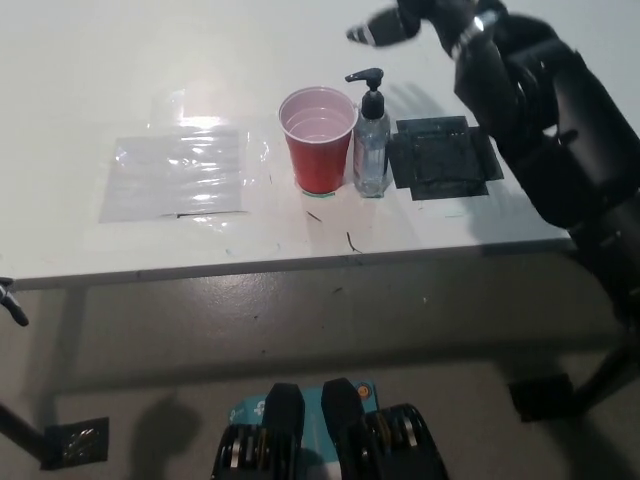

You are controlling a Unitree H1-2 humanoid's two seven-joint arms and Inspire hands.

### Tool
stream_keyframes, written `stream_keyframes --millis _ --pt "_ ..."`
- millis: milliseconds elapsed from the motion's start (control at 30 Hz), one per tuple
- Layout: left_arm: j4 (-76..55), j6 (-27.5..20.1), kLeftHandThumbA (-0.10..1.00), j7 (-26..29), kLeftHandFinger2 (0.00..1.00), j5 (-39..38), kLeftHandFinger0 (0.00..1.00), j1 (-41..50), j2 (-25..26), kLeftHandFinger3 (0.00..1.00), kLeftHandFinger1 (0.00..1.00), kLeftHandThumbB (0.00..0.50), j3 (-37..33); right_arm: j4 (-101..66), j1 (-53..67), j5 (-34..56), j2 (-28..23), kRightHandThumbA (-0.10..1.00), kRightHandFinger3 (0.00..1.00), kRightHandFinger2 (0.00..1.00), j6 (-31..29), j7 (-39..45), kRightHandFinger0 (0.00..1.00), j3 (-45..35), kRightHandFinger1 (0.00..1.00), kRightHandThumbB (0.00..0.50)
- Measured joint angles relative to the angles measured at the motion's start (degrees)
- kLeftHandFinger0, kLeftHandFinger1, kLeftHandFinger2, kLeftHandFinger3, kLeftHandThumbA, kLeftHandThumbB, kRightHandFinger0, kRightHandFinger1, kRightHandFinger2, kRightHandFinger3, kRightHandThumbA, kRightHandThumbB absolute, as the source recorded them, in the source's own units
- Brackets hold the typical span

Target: The robot uses its right hand to press the hand soap kept in the middle of the table to get liquid hand soap out

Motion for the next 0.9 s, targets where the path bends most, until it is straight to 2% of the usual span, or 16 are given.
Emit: stream_keyframes --millis 133,233,300,333,433,533,633,700,800,833,900 --pt "0.0 0.0 1.0 -0.2 1.0 0.4 1.0 0.0 -0.1 0.84 1.0 0.176 0.0 0.0 -0.4 0.1 0.3 1.0 1.0 1.0 -0.1 0.0 1.0 -0.5 1.0 0.489" --pt "-0.1 0.0 1.0 -0.6 1.0 0.7 1.0 0.1 -0.2 0.85 1.0 0.142 0.4 -1.0 -0.4 0.3 -0.2 1.0 1.0 1.0 0.1 0.1 1.0 -1.6 1.0 0.457" --pt "-0.2 0.0 1.0 -0.6 1.0 0.9 1.0 0.1 -0.2 0.86 1.0 0.135 0.4 -2.3 -0.2 0.3 -1.1 1.0 1.0 1.0 0.1 0.1 1.0 -2.5 1.0 0.459" --pt "-0.2 0.0 1.0 -0.7 1.0 0.9 1.0 0.1 -0.2 0.88 1.0 0.152 0.4 -2.8 0.0 0.4 -1.6 1.0 1.0 1.0 0.1 0.1 1.0 -2.8 1.0 0.446" --pt "-0.2 0.0 1.0 -0.9 1.0 1.0 1.0 0.3 -0.3 0.86 1.0 0.146 0.8 -7.7 1.9 0.6 -3.8 1.0 1.0 1.0 0.6 0.6 1.0 -4.7 1.0 0.423" --pt "-0.2 0.0 1.0 -0.9 1.0 0.9 1.0 0.4 -0.4 0.84 1.0 0.15 1.0 -12.3 4.4 0.8 -5.5 1.0 1.0 1.0 1.5 1.5 1.0 -6.2 1.0 0.426" --pt "-0.2 0.0 1.0 -0.9 1.0 1.0 1.0 1.0 -0.4 0.84 1.0 0.182 1.2 -18.4 9.0 1.4 -7.7 1.0 1.0 1.0 2.4 2.4 1.0 -8.2 1.0 0.453" --pt "-0.2 0.0 1.0 -0.9 1.0 1.0 1.0 1.2 -0.7 0.82 1.0 0.177 1.4 -22.4 12.4 2.1 -8.8 1.0 1.0 1.0 3.3 3.1 1.0 -9.9 1.0 0.468" --pt "-0.3 0.0 1.0 -0.9 1.0 0.9 1.0 1.7 -0.9 0.82 1.0 0.17 1.6 -27.8 17.6 3.0 -9.6 1.0 1.0 1.0 4.8 3.9 1.0 -12.6 1.0 0.456" --pt "-0.3 0.0 1.0 -0.9 1.0 0.9 1.0 1.9 -1.0 0.82 1.0 0.184 1.7 -29.3 19.3 3.3 -9.8 1.0 1.0 1.0 5.2 4.0 1.0 -13.4 1.0 0.443" --pt "-0.2 0.0 1.0 -0.9 1.0 0.9 1.0 2.0 -1.1 0.83 1.0 0.182 1.7 -31.6 22.5 3.8 -9.8 1.0 1.0 1.0 5.7 4.1 1.0 -14.9 1.0 0.452"
